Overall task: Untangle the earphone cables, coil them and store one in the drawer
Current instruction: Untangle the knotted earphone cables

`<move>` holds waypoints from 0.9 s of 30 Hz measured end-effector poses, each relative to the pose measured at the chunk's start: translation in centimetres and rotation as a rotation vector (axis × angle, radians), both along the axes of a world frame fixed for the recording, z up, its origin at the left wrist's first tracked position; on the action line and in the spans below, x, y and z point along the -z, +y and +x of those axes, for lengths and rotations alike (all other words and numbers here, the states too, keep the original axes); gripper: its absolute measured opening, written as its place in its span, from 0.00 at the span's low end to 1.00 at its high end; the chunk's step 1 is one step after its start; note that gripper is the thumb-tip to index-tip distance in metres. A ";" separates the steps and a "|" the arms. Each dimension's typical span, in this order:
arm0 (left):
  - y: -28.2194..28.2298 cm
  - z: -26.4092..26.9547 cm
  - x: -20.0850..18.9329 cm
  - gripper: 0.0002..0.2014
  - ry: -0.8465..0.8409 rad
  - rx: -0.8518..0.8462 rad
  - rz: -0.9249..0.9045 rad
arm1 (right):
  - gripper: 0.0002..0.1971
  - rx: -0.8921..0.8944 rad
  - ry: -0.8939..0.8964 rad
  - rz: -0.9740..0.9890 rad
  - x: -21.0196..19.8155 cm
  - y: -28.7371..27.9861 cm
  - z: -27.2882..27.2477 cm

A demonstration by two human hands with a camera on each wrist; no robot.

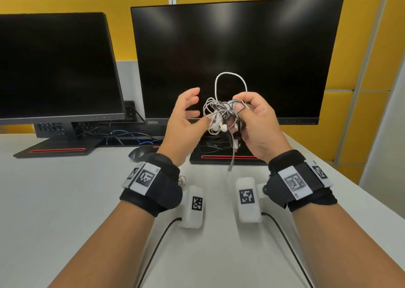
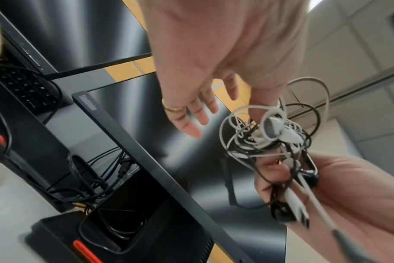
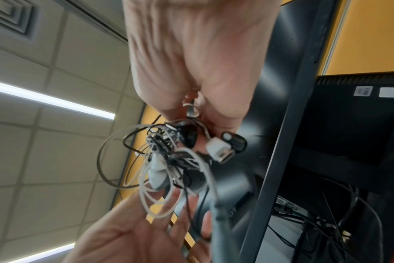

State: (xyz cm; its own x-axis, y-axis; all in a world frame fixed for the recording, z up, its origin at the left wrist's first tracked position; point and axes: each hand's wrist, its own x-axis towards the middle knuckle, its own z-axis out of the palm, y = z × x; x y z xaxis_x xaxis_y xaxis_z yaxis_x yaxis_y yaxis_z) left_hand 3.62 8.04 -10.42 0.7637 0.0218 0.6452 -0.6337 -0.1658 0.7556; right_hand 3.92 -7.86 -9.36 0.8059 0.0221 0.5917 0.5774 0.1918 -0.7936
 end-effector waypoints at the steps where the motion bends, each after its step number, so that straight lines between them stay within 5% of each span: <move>1: 0.1 -0.1 0.0 0.25 -0.005 0.037 0.038 | 0.08 0.007 -0.007 -0.009 0.0 0.1 0.0; 6: -0.4 -0.6 0.0 0.05 -0.057 0.076 0.000 | 0.10 0.092 -0.041 -0.065 0.1 -0.2 0.1; 10: -0.3 -0.3 0.0 0.06 -0.069 0.009 -0.095 | 0.12 0.178 0.008 -0.121 -0.3 -0.1 -0.1; 17: -0.1 -0.2 -0.1 0.06 -0.113 -0.053 -0.102 | 0.01 0.291 -0.125 -0.416 -0.2 0.3 -0.6; 27: -0.2 -0.3 -0.1 0.04 -0.063 -0.012 0.068 | 0.08 0.337 -0.042 -0.291 -0.2 0.3 0.1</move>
